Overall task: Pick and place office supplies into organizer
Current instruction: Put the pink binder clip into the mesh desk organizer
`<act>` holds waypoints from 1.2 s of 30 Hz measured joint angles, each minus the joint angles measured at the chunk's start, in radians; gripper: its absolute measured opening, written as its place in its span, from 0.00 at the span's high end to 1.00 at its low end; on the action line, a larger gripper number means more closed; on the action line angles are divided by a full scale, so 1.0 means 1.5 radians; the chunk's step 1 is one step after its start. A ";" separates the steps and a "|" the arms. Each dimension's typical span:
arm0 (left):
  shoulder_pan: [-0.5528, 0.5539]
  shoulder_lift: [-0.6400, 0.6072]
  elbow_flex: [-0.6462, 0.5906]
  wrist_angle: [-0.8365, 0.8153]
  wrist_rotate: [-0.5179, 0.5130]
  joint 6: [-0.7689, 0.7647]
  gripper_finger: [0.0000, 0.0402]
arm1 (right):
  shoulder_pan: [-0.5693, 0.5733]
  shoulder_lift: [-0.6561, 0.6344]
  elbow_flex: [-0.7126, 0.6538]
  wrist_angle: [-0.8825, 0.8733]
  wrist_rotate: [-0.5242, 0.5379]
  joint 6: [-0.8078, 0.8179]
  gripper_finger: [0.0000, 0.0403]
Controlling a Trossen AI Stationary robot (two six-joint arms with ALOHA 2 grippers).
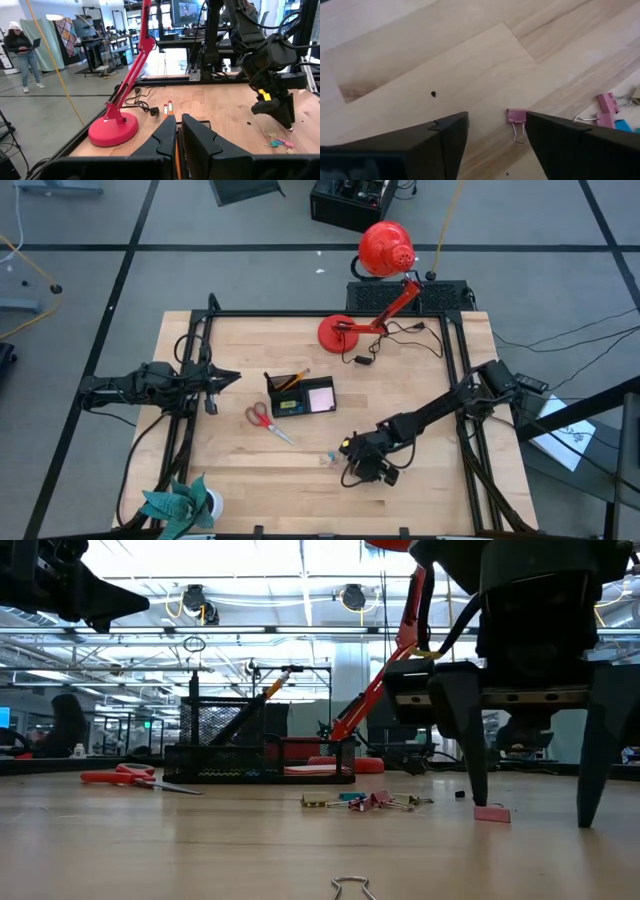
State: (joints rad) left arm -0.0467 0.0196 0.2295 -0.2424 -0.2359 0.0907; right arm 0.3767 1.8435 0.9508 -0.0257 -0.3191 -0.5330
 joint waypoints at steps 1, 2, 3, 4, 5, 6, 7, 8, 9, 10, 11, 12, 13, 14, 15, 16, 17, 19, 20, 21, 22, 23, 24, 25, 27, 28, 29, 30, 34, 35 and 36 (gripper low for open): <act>0.000 0.000 0.000 0.000 0.000 -0.002 0.91 | 0.000 0.000 0.000 0.003 0.004 0.000 0.52; 0.000 0.000 0.000 0.000 0.000 -0.004 0.91 | 0.001 0.000 0.003 0.003 0.005 0.000 0.52; 0.000 0.000 0.000 0.000 0.000 -0.006 0.91 | 0.001 0.000 0.006 0.003 0.004 -0.001 0.52; 0.000 0.000 0.000 0.000 0.000 -0.006 0.91 | 0.001 0.001 0.011 0.001 0.004 -0.001 0.52; 0.000 0.000 0.000 0.000 0.000 -0.006 0.91 | 0.001 0.001 0.015 -0.002 0.004 -0.002 0.53; 0.000 0.000 0.000 0.000 0.000 -0.006 0.91 | 0.001 0.001 0.019 -0.004 0.004 -0.004 0.53; 0.000 0.000 0.000 0.000 0.000 -0.006 0.91 | 0.001 0.002 0.023 -0.005 0.006 -0.007 0.53; 0.000 0.000 0.000 0.000 0.000 -0.006 0.91 | -0.001 0.002 0.028 -0.004 0.006 -0.011 0.54; 0.000 0.000 0.000 0.000 0.000 -0.006 0.91 | -0.003 0.002 0.033 -0.001 0.005 -0.016 0.54; 0.000 0.000 0.000 0.000 0.000 -0.006 0.91 | -0.006 0.001 0.038 0.003 0.005 -0.020 0.55; 0.000 0.000 0.000 0.000 0.000 -0.006 0.91 | -0.009 0.001 0.039 0.010 0.004 -0.022 0.55; 0.000 0.000 0.000 0.000 0.000 -0.007 0.91 | -0.014 0.001 0.039 0.015 0.003 -0.023 0.55; 0.000 0.000 0.000 0.000 0.000 -0.007 0.91 | -0.018 0.001 0.039 0.016 0.001 -0.023 0.56; 0.000 0.000 0.000 0.000 0.000 -0.007 0.91 | -0.023 0.001 0.039 0.015 -0.007 -0.022 0.56; 0.000 0.000 0.000 -0.001 0.000 -0.008 0.91 | -0.028 0.001 0.039 0.015 -0.021 -0.020 0.56; 0.000 0.000 0.000 -0.001 0.000 -0.008 0.91 | -0.030 0.001 0.039 0.015 -0.031 -0.017 0.56; 0.000 0.000 0.000 -0.001 0.000 -0.007 0.91 | -0.031 0.001 0.039 0.016 -0.036 -0.015 0.56; 0.000 0.000 0.000 -0.002 0.000 -0.007 0.91 | -0.032 0.001 0.039 0.015 -0.049 -0.014 0.56; 0.000 0.000 0.000 -0.002 0.000 -0.007 0.91 | -0.032 0.001 0.039 0.015 -0.051 -0.014 0.56; 0.000 0.000 0.000 -0.002 0.000 -0.007 0.91 | -0.032 0.001 0.039 0.017 -0.052 -0.014 0.56; 0.000 0.000 0.000 -0.002 0.000 -0.007 0.91 | -0.032 0.006 0.039 0.023 -0.052 -0.014 0.56; 0.000 0.000 0.000 -0.002 0.000 -0.007 0.91 | -0.032 0.012 0.039 0.029 -0.053 -0.011 0.56; 0.000 0.000 0.000 -0.002 0.000 -0.007 0.91 | -0.032 0.020 0.039 0.033 -0.053 -0.007 0.56; 0.000 0.000 0.000 -0.002 0.000 -0.007 0.91 | -0.032 0.031 0.039 0.044 -0.053 -0.003 0.56; 0.000 0.000 0.000 -0.002 0.001 -0.008 0.91 | -0.032 0.047 0.039 0.056 -0.055 -0.002 0.56; 0.000 0.000 0.000 -0.001 0.001 -0.011 0.91 | -0.033 0.051 0.040 0.055 -0.055 -0.002 0.56; 0.000 0.000 0.000 -0.002 0.001 -0.012 0.91 | -0.036 0.054 0.040 0.054 -0.056 -0.002 0.56; 0.000 0.000 0.000 -0.004 0.001 -0.013 0.91 | -0.038 0.055 0.041 0.047 -0.058 -0.001 0.56; 0.000 0.000 0.000 -0.012 0.001 -0.015 0.91 | -0.045 0.055 0.041 0.022 -0.066 0.017 0.56; 0.000 0.000 0.000 -0.011 0.001 -0.014 0.91 | -0.046 0.054 0.041 0.015 -0.069 0.017 0.56; 0.000 0.000 0.000 -0.012 0.001 -0.014 0.91 | -0.047 0.054 0.041 0.006 -0.070 0.016 0.56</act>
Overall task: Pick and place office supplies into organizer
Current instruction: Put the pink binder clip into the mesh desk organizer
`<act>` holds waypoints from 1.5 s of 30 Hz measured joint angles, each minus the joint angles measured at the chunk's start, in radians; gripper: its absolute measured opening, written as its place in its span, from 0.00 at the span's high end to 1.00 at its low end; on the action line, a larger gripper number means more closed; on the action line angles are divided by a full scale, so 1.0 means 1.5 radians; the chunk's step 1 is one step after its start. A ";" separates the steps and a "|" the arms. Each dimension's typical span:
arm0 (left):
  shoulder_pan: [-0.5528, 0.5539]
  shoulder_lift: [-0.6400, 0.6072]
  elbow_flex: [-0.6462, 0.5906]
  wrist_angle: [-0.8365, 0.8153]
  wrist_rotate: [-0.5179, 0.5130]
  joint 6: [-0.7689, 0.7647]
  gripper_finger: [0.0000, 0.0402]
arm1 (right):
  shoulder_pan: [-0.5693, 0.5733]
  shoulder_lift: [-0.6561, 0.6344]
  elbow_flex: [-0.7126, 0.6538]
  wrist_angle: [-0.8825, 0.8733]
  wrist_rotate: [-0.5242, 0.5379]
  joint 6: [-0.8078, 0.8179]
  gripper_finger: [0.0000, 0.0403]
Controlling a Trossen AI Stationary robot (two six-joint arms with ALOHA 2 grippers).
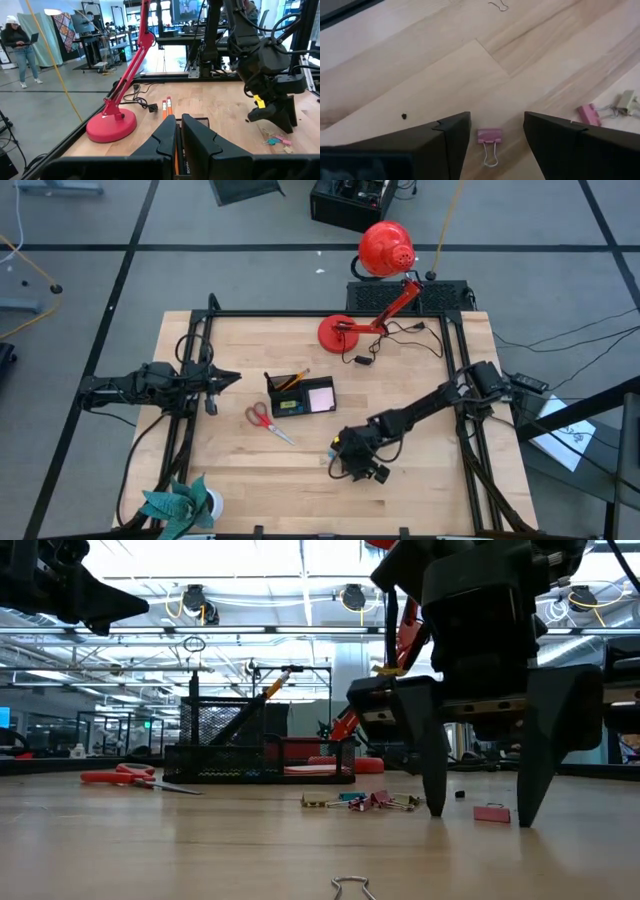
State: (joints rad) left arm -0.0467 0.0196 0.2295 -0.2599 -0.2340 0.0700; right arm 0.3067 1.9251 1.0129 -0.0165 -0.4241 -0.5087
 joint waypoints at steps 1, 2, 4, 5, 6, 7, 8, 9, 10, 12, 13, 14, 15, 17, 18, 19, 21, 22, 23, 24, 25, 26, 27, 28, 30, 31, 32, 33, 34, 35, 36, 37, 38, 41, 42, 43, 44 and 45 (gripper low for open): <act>0.000 0.000 0.000 0.000 0.000 0.000 0.91 | 0.000 0.000 0.001 -0.011 0.001 -0.001 0.56; 0.000 0.000 0.000 0.000 0.000 0.000 0.91 | 0.000 -0.001 0.001 -0.023 0.003 -0.001 0.56; 0.000 0.000 0.000 -0.001 0.000 0.000 0.91 | -0.002 -0.001 0.001 -0.043 0.003 -0.002 0.56; 0.000 0.000 0.000 -0.001 0.000 -0.001 0.91 | -0.004 -0.001 0.001 -0.050 0.001 -0.002 0.56; 0.000 0.000 0.000 -0.001 0.000 -0.001 0.91 | -0.004 -0.001 0.000 -0.051 0.000 -0.003 0.56; 0.000 0.000 0.000 -0.001 0.000 -0.001 0.91 | -0.005 -0.001 0.000 -0.051 0.000 -0.003 0.56; 0.000 0.000 0.000 -0.001 0.000 -0.001 0.91 | -0.005 -0.001 0.000 -0.051 0.000 -0.008 0.56; 0.000 0.000 0.000 -0.001 0.000 -0.001 0.91 | -0.005 -0.001 0.000 -0.052 0.000 -0.011 0.56; 0.000 0.000 0.000 -0.001 0.000 -0.001 0.91 | -0.005 -0.001 0.000 -0.052 0.000 -0.015 0.56; 0.000 0.000 0.000 -0.001 0.000 -0.001 0.91 | -0.005 -0.001 0.000 -0.053 0.000 -0.018 0.58; 0.000 0.000 0.000 -0.001 0.000 -0.001 0.91 | -0.005 -0.001 0.000 -0.053 0.000 -0.018 0.59; 0.000 0.000 0.000 -0.001 0.000 -0.001 0.91 | -0.005 -0.001 -0.001 -0.052 0.000 -0.019 0.61; 0.000 0.000 0.000 -0.001 0.000 -0.002 0.91 | -0.005 -0.001 -0.001 -0.050 0.000 -0.019 0.63; 0.000 0.000 0.000 -0.001 0.000 -0.002 0.91 | -0.005 -0.001 -0.001 -0.044 -0.001 -0.018 0.68; 0.000 0.000 0.000 -0.002 0.000 -0.002 0.91 | -0.005 -0.001 -0.001 -0.042 -0.002 -0.018 0.70; 0.000 0.000 0.000 -0.001 0.000 -0.002 0.91 | -0.005 -0.001 -0.001 -0.041 -0.002 -0.019 0.73; 0.000 0.000 0.000 -0.002 0.000 -0.002 0.91 | -0.005 -0.001 -0.001 -0.042 -0.002 -0.018 0.77; 0.000 0.000 0.000 -0.002 0.000 -0.002 0.91 | -0.005 -0.001 -0.001 -0.041 -0.003 -0.018 0.80; 0.000 0.000 0.000 -0.002 0.000 -0.002 0.91 | -0.005 -0.001 -0.001 -0.041 -0.003 -0.018 0.82; 0.000 0.000 0.000 -0.002 0.000 -0.003 0.91 | -0.005 -0.001 -0.001 -0.041 -0.003 -0.018 0.84; 0.000 0.000 0.000 -0.002 0.000 -0.003 0.91 | -0.005 -0.001 -0.001 -0.041 -0.003 -0.018 0.85; 0.000 0.000 0.000 -0.002 0.000 -0.003 0.91 | -0.005 -0.001 -0.002 -0.039 -0.003 -0.018 0.87; 0.000 0.000 0.000 -0.002 0.000 -0.003 0.91 | -0.005 -0.001 -0.002 -0.036 -0.003 -0.018 0.88; 0.000 0.000 0.000 -0.002 0.000 -0.003 0.91 | -0.005 -0.001 -0.002 -0.033 -0.003 -0.018 0.88; 0.000 0.000 0.000 -0.002 0.000 -0.003 0.91 | -0.005 0.000 -0.003 -0.017 -0.003 -0.017 0.89; 0.000 0.000 0.000 -0.002 0.000 -0.004 0.91 | -0.005 0.000 -0.003 -0.007 -0.003 -0.012 0.88; 0.000 0.000 0.000 -0.002 0.000 -0.004 0.91 | -0.005 0.000 -0.003 0.005 -0.002 -0.005 0.88; 0.000 0.000 0.000 -0.002 0.000 -0.005 0.91 | -0.005 -0.002 -0.003 0.014 0.001 0.002 0.87; 0.000 0.000 0.000 -0.002 0.000 -0.006 0.91 | -0.005 -0.004 -0.004 0.021 0.003 0.006 0.86; 0.000 0.000 0.000 -0.002 0.000 -0.006 0.91 | -0.004 -0.009 -0.004 0.023 0.007 0.009 0.86; 0.000 0.000 0.000 -0.002 0.000 -0.006 0.91 | -0.004 -0.014 -0.004 0.024 0.016 0.010 0.86; 0.000 0.000 0.000 -0.002 0.000 -0.006 0.91 | -0.004 -0.021 -0.004 0.023 0.032 0.010 0.86; 0.000 0.000 0.000 -0.002 0.000 -0.006 0.91 | -0.005 -0.029 -0.005 0.023 0.047 0.010 0.86; 0.000 0.000 0.000 -0.002 0.000 -0.006 0.91 | -0.005 -0.051 -0.005 0.026 0.071 0.002 0.87; 0.000 0.000 0.000 -0.002 0.000 -0.006 0.91 | -0.004 -0.058 -0.005 0.027 0.070 0.000 0.87; 0.000 0.000 0.000 -0.002 0.000 -0.006 0.91 | -0.003 -0.064 -0.005 0.030 0.070 -0.001 0.87; 0.000 0.000 0.000 -0.002 0.000 -0.006 0.91 | -0.002 -0.069 -0.004 0.035 0.071 -0.001 0.87; 0.000 0.000 0.000 -0.002 0.000 -0.006 0.91 | -0.002 -0.075 -0.004 0.036 0.079 0.000 0.87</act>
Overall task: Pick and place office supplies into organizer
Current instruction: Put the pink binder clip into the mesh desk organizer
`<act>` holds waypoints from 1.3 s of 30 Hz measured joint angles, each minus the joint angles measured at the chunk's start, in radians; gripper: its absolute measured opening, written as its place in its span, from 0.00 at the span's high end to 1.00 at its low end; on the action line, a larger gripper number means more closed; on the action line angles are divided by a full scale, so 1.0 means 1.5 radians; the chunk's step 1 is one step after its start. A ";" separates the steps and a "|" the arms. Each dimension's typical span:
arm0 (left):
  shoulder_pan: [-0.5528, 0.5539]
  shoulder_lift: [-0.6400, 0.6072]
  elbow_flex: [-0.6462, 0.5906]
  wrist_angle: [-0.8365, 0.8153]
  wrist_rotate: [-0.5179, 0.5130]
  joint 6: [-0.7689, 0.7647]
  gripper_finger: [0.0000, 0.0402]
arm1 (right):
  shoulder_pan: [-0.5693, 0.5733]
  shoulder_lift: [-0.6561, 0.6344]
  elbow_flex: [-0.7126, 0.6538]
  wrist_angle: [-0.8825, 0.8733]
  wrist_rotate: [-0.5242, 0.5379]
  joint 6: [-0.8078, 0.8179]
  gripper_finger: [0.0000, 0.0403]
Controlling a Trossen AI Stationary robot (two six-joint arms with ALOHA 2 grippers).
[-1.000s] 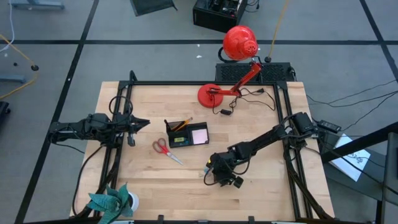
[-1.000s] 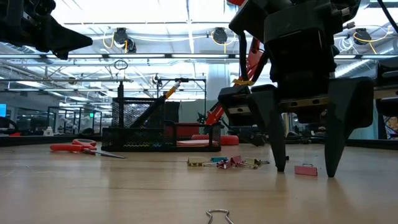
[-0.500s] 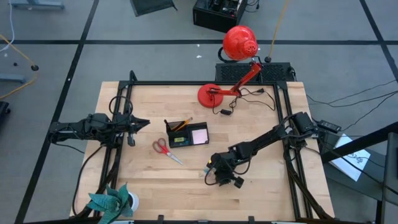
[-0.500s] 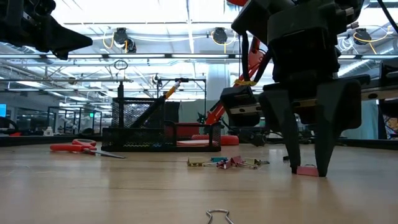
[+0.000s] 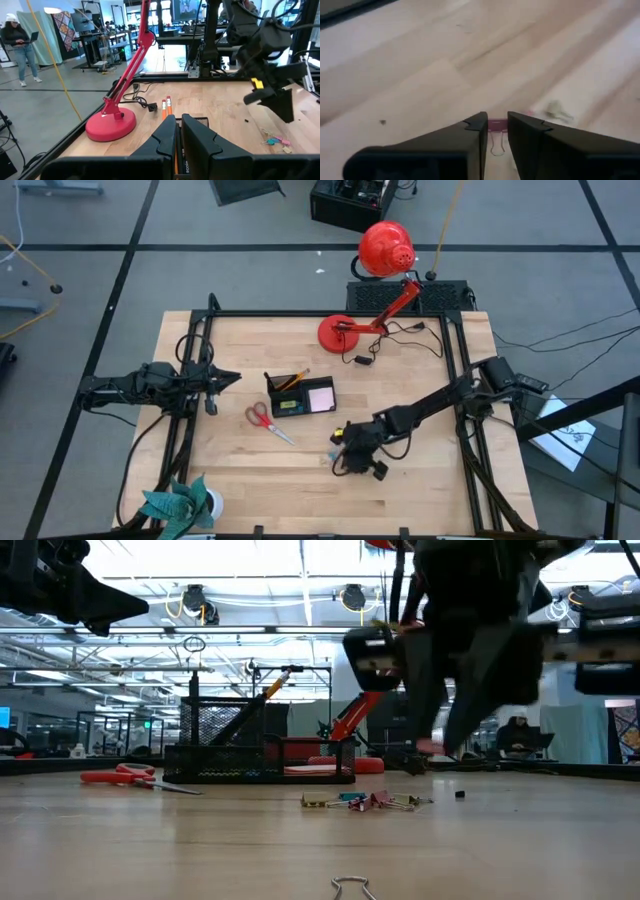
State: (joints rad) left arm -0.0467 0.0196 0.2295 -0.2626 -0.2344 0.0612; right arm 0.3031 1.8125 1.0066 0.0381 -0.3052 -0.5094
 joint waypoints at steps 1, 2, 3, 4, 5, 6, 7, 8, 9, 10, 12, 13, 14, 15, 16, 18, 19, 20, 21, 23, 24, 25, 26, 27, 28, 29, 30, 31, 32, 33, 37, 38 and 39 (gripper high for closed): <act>0.000 0.000 0.000 0.000 0.000 0.000 0.91 | 0.000 -0.004 0.000 0.005 0.019 0.000 0.87; 0.000 0.000 0.000 0.000 0.000 0.000 0.91 | -0.001 -0.006 0.000 0.019 0.037 0.000 0.87; 0.000 0.000 0.000 0.000 0.000 0.000 0.91 | -0.002 -0.007 0.000 0.039 0.052 0.000 0.86; 0.000 0.000 0.000 0.000 0.000 0.000 0.91 | -0.003 -0.007 0.000 0.062 0.069 0.002 0.86; 0.000 0.000 0.000 0.001 0.000 0.000 0.91 | -0.006 -0.007 0.000 0.091 0.081 0.008 0.86; 0.000 0.000 0.000 0.001 0.000 0.000 0.91 | -0.010 -0.007 0.000 0.123 0.094 0.016 0.86; 0.000 0.000 0.000 0.001 0.000 0.000 0.91 | -0.015 -0.008 0.001 0.151 0.099 0.025 0.86; 0.000 0.000 0.000 0.001 0.000 0.000 0.91 | -0.023 -0.009 0.001 0.175 0.101 0.035 0.86; 0.000 0.000 0.000 0.002 0.000 0.000 0.91 | -0.032 -0.009 0.001 0.200 0.106 0.049 0.86; 0.000 0.000 0.000 0.002 0.000 0.000 0.91 | -0.042 -0.009 0.001 0.223 0.119 0.068 0.86; 0.000 0.000 0.000 0.002 0.000 0.000 0.91 | -0.063 -0.009 0.001 0.262 0.138 0.110 0.87; 0.000 0.000 0.000 0.002 0.000 0.000 0.91 | -0.075 -0.008 0.001 0.278 0.139 0.128 0.87; 0.000 0.000 0.000 0.002 0.000 0.000 0.91 | -0.086 -0.005 0.002 0.293 0.138 0.143 0.87; 0.000 0.000 0.000 0.002 0.000 0.000 0.91 | -0.096 -0.002 0.003 0.301 0.137 0.156 0.87; 0.000 0.000 0.000 0.002 0.000 0.002 0.91 | -0.104 0.004 0.003 0.306 0.137 0.163 0.87; 0.000 0.000 0.000 0.002 0.000 0.005 0.91 | -0.117 0.019 0.011 0.305 0.136 0.166 0.87; 0.000 0.000 0.000 0.002 0.000 0.006 0.91 | -0.122 0.030 0.020 0.301 0.136 0.164 0.87; 0.000 0.000 0.000 0.003 0.000 0.006 0.91 | -0.125 0.043 0.033 0.298 0.135 0.160 0.87; 0.000 0.000 0.000 0.003 -0.001 0.005 0.91 | -0.129 0.055 0.049 0.294 0.135 0.158 0.87; 0.000 0.000 0.000 0.003 -0.001 0.008 0.91 | -0.136 0.081 0.085 0.277 0.135 0.147 0.87; 0.000 0.000 0.000 0.004 -0.001 0.008 0.91 | -0.140 0.093 0.105 0.264 0.136 0.141 0.87; 0.000 0.000 0.000 0.003 -0.001 0.008 0.91 | -0.144 0.105 0.125 0.252 0.136 0.140 0.87; 0.000 0.000 0.000 0.003 -0.001 0.008 0.91 | -0.150 0.116 0.144 0.239 0.136 0.142 0.87; 0.000 0.000 0.000 0.004 -0.001 0.008 0.91 | -0.155 0.126 0.162 0.222 0.136 0.148 0.87; 0.000 0.000 0.000 0.003 -0.001 0.008 0.91 | -0.160 0.138 0.180 0.208 0.137 0.154 0.87; 0.000 0.000 0.000 0.003 -0.001 0.008 0.91 | -0.165 0.149 0.196 0.199 0.137 0.158 0.87; 0.000 0.000 0.000 0.003 -0.001 0.008 0.91 | -0.170 0.160 0.209 0.187 0.143 0.158 0.87; 0.000 0.000 0.000 0.004 -0.001 0.008 0.91 | -0.174 0.169 0.219 0.174 0.156 0.159 0.87; 0.000 0.000 0.000 0.003 -0.001 0.007 0.91 | -0.177 0.178 0.227 0.171 0.172 0.160 0.87; 0.000 0.000 0.000 0.003 -0.001 0.007 0.91 | -0.181 0.186 0.233 0.168 0.185 0.160 0.87; 0.000 0.000 0.000 0.003 -0.001 0.003 0.91 | -0.195 0.204 0.242 0.154 0.206 0.160 0.87; 0.000 0.000 0.000 0.003 -0.001 0.003 0.91 | -0.198 0.209 0.242 0.151 0.206 0.161 0.87; 0.000 0.000 0.000 0.003 0.000 0.002 0.91 | -0.202 0.213 0.242 0.147 0.206 0.168 0.87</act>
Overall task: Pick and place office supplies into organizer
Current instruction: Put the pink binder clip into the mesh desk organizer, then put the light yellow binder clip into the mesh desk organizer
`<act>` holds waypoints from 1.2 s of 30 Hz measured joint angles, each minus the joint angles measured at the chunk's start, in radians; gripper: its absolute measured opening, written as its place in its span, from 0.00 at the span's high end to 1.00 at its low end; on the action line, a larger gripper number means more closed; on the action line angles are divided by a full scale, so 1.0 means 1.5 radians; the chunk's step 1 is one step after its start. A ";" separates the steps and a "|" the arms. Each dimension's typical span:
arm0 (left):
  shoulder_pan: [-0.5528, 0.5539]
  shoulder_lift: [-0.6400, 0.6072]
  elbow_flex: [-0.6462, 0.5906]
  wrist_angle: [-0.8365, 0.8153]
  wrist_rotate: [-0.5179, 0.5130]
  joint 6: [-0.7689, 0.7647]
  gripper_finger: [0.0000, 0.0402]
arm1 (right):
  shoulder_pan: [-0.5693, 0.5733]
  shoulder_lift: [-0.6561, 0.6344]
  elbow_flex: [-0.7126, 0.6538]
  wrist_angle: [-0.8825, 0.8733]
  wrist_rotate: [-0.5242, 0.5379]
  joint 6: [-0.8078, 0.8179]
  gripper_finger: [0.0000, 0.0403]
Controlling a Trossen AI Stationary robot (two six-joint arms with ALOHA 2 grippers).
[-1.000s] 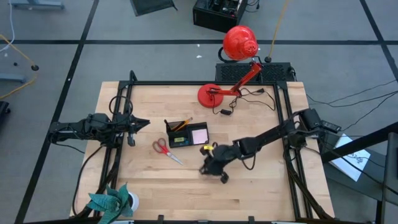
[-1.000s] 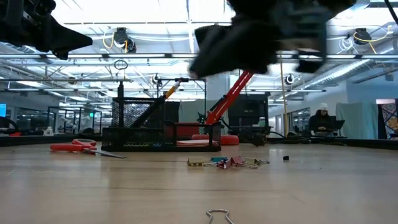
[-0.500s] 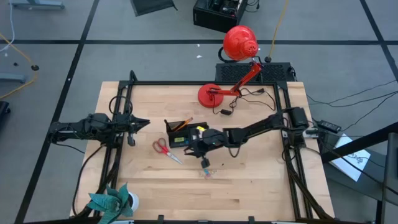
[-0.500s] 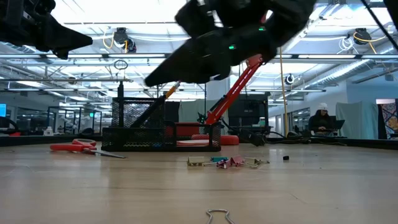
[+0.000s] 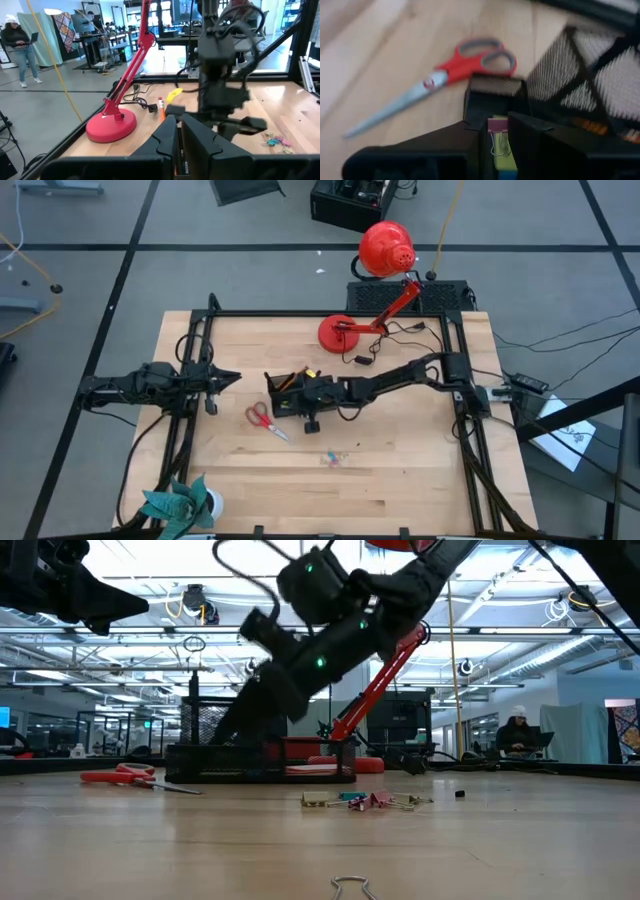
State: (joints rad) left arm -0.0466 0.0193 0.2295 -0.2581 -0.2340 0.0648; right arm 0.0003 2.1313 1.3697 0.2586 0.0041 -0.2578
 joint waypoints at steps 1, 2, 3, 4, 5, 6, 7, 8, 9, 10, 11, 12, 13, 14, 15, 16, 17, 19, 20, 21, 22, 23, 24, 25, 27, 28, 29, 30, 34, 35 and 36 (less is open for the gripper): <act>0.000 0.000 0.000 0.000 0.002 0.000 0.91 | -0.004 0.002 0.000 -0.009 0.000 0.006 0.87; 0.000 0.000 0.000 0.000 0.003 0.000 0.91 | -0.007 0.002 0.000 -0.016 -0.001 0.008 0.87; 0.000 0.000 0.000 0.000 0.003 0.000 0.91 | -0.009 0.001 -0.001 -0.019 0.000 0.008 0.87; 0.000 0.000 0.000 0.000 0.003 0.000 0.91 | -0.011 0.000 -0.001 -0.021 0.002 0.008 0.87; 0.000 0.000 0.000 0.000 0.003 0.000 0.91 | -0.011 -0.001 -0.001 -0.021 0.010 0.007 0.86; 0.000 0.000 0.000 0.000 0.003 0.000 0.91 | -0.011 -0.001 0.000 -0.019 0.018 0.007 0.85; 0.000 0.000 0.000 0.000 0.003 -0.001 0.91 | -0.011 -0.001 0.000 -0.020 0.019 0.007 0.84; 0.000 0.000 0.000 0.000 0.003 -0.001 0.91 | -0.010 0.000 0.000 -0.021 0.019 0.006 0.82; 0.000 0.000 0.000 0.000 0.003 -0.001 0.91 | -0.010 0.000 0.000 -0.021 0.019 0.007 0.80; 0.000 0.000 0.000 0.000 0.003 -0.001 0.91 | -0.009 0.000 0.000 -0.021 0.019 0.007 0.78; 0.000 0.000 0.000 0.000 0.003 -0.003 0.91 | -0.009 0.000 0.000 -0.021 0.019 0.007 0.76; 0.000 0.000 0.000 0.000 0.003 -0.002 0.91 | -0.009 0.000 0.000 -0.020 0.019 0.007 0.74; 0.000 0.000 0.000 0.000 0.004 -0.003 0.91 | -0.009 0.000 0.000 -0.020 0.019 0.007 0.72; 0.000 0.000 0.000 0.000 0.003 -0.002 0.91 | -0.009 0.000 0.000 -0.020 0.020 0.007 0.70; 0.000 0.000 0.000 0.000 0.004 -0.002 0.91 | -0.009 0.000 0.000 -0.019 0.020 0.007 0.68; 0.000 0.000 0.000 0.000 0.004 -0.003 0.91 | -0.009 0.000 0.000 -0.015 0.020 0.007 0.67; 0.000 0.000 0.000 0.000 0.004 -0.002 0.91 | -0.009 0.000 0.000 -0.010 0.026 0.007 0.66; 0.000 0.000 0.000 0.000 0.004 -0.002 0.91 | -0.005 -0.001 0.000 0.000 0.037 0.001 0.65; 0.000 0.000 0.000 0.000 0.004 -0.002 0.91 | -0.004 -0.005 0.000 0.000 0.037 -0.006 0.65; 0.000 0.000 0.000 0.000 0.004 -0.002 0.91 | -0.001 -0.009 -0.001 -0.002 0.037 -0.012 0.65; 0.000 0.000 0.000 0.000 0.004 -0.002 0.91 | 0.001 -0.013 -0.001 0.003 0.037 -0.014 0.65; 0.000 0.000 0.000 0.000 0.004 -0.002 0.91 | 0.004 -0.020 -0.001 0.005 0.036 -0.018 0.66; 0.000 0.000 0.000 -0.002 0.004 -0.002 0.91 | 0.006 -0.027 -0.001 0.002 0.036 -0.022 0.67; 0.000 0.000 0.000 -0.002 0.004 -0.002 0.91 | 0.008 -0.033 -0.001 0.002 0.035 -0.027 0.67; 0.000 0.000 0.000 -0.004 0.004 -0.002 0.91 | 0.012 -0.046 -0.001 -0.005 0.034 -0.028 0.69; 0.000 0.000 0.000 -0.006 0.004 -0.002 0.91 | 0.014 -0.054 -0.001 -0.013 0.032 -0.028 0.70; 0.000 0.000 0.000 -0.007 0.004 -0.004 0.91 | 0.017 -0.063 -0.001 -0.017 0.031 -0.028 0.71; 0.000 0.000 0.000 -0.007 0.004 -0.009 0.91 | 0.020 -0.075 -0.001 -0.026 0.031 -0.028 0.73; 0.000 0.000 0.000 -0.024 0.006 -0.027 0.91 | 0.046 -0.126 -0.001 -0.078 0.000 -0.055 0.84; 0.000 0.000 0.000 -0.027 0.006 -0.033 0.91 | 0.056 -0.138 -0.001 -0.093 -0.006 -0.066 0.88; 0.000 0.000 0.000 -0.029 0.009 -0.036 0.91 | 0.068 -0.150 -0.001 -0.108 -0.005 -0.078 0.92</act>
State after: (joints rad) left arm -0.0467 0.0193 0.2291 -0.3015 -0.2210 0.0107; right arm 0.1025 1.9065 1.3683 0.0970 -0.0038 -0.3752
